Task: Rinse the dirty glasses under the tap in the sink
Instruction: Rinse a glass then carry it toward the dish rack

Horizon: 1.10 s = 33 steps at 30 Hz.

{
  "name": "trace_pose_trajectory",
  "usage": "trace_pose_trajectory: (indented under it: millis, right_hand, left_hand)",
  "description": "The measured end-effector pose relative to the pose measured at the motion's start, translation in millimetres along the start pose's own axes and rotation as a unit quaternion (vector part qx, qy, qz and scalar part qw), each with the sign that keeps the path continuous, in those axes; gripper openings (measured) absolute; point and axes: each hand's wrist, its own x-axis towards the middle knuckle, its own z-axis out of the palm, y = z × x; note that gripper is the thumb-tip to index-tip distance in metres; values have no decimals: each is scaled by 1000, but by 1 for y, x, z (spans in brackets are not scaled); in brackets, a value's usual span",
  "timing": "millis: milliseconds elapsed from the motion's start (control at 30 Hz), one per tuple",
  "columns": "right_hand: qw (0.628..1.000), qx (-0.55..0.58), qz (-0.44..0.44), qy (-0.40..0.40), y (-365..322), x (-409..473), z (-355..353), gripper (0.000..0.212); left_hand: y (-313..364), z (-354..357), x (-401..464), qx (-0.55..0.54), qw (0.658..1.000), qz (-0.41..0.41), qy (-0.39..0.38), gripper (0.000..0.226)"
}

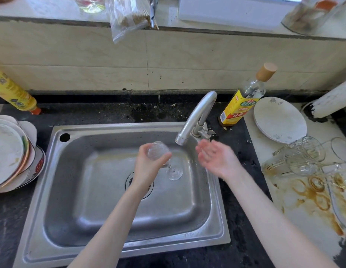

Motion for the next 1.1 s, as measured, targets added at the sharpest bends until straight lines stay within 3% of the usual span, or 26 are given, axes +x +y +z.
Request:
trace_pose_trajectory:
  millis: [100, 200, 333, 500, 600, 667, 733, 800, 900, 1000, 1100]
  right_hand:
    - [976, -193, 94, -47, 45, -19, -3, 27]
    - [959, -255, 123, -1, 91, -18, 1, 34]
    - [989, -114, -17, 88, 113, 1, 12, 25]
    - [986, -116, -111, 46, 101, -9, 17, 6]
    - [975, -152, -159, 30, 91, -15, 13, 9]
    - [957, -209, -195, 42, 86, -15, 8, 11]
    - [934, -280, -217, 39, 87, -16, 1, 8]
    - [908, -345, -236, 31, 95, -19, -6, 8]
    - [855, -449, -255, 54, 111, -25, -16, 13]
    - [828, -481, -274, 88, 125, -35, -25, 13]
    - [823, -453, -330, 92, 123, -61, -28, 10]
  left_hand:
    - [-24, -7, 6, -190, 968, -163, 11, 46]
    - [-40, -9, 0, -340, 911, -235, -7, 22]
    - [-45, -8, -14, -417, 868, -269, -30, 22]
    - [-45, -11, -22, -384, 880, -248, -131, 30]
    - [-49, -15, -24, -258, 921, -196, -214, 48]
    - [-51, -22, -25, -85, 956, -137, -247, 50]
    - [-53, -26, -23, 88, 958, -66, -264, 47]
    - [-56, -27, -20, 270, 927, 23, -261, 50]
    - [-60, -25, -21, 455, 844, 149, -241, 61]
    - [-63, -19, -27, 549, 772, 205, -247, 72]
    - [-53, -8, -43, 539, 755, 309, -209, 75]
